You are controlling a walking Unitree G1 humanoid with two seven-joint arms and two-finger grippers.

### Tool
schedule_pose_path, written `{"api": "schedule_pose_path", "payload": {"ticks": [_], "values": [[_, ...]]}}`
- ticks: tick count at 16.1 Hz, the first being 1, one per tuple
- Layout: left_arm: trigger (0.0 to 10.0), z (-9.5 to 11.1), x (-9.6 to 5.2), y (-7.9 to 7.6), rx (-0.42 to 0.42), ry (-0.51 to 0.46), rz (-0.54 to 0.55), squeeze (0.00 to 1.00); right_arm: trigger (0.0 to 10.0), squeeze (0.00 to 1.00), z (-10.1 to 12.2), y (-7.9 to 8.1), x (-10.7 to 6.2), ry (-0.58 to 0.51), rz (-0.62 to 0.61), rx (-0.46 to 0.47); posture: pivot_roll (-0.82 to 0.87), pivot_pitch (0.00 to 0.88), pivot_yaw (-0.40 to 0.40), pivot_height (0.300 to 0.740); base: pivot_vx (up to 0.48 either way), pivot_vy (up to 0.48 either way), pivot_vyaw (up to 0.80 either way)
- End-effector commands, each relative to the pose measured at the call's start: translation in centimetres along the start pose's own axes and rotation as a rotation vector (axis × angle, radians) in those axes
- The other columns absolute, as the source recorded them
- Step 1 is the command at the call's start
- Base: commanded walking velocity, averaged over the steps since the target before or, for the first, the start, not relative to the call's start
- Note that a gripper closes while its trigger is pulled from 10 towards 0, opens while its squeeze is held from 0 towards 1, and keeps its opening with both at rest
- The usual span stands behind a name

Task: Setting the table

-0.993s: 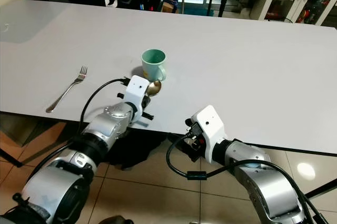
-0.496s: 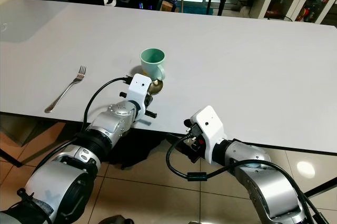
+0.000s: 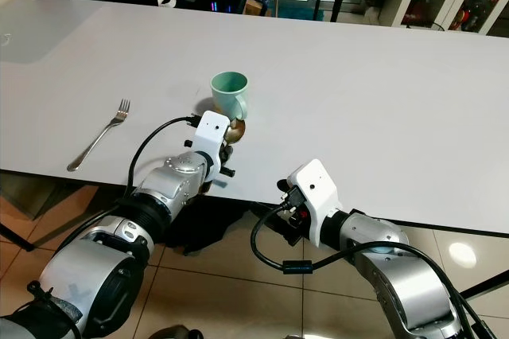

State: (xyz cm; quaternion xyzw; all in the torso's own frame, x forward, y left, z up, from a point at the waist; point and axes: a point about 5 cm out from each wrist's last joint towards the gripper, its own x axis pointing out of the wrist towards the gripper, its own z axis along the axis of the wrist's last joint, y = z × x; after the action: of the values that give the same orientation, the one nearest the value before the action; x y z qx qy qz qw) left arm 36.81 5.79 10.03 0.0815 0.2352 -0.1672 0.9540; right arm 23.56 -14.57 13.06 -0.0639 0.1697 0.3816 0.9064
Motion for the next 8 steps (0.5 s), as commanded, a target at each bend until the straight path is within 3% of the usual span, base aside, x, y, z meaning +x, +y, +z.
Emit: {"api": "schedule_pose_path", "payload": {"ticks": [1,3,4,5,8], "values": [[10.0,-0.4,0.1,0.0,0.004,0.026,0.009,0.80,10.0,0.00,0.6,-0.1,-0.1,-0.019,0.008,-0.026,-0.09,0.062,0.031,0.740,0.000,0.000,0.00],[10.0,-0.3,0.1,-0.1,0.005,0.026,0.013,0.75,10.0,0.00,0.6,-0.1,-0.1,-0.020,0.009,-0.029,-0.09,0.061,0.031,0.740,0.000,0.000,0.00],[10.0,0.1,0.0,0.0,-0.002,0.025,0.020,0.12,10.0,0.00,0.7,-0.1,-0.2,-0.021,0.012,-0.034,-0.09,0.060,0.035,0.740,0.000,0.000,0.00],[10.0,0.4,-0.1,0.1,-0.013,0.021,0.018,0.00,10.0,0.00,0.7,-0.1,-0.3,-0.021,0.014,-0.037,-0.09,0.058,0.036,0.740,0.000,0.000,0.00],[10.0,1.6,-1.9,2.3,-0.042,-0.076,0.017,0.00,10.0,0.00,1.3,-0.2,-0.7,-0.040,0.013,-0.054,-0.08,0.054,0.032,0.740,0.000,0.000,0.00]]}}
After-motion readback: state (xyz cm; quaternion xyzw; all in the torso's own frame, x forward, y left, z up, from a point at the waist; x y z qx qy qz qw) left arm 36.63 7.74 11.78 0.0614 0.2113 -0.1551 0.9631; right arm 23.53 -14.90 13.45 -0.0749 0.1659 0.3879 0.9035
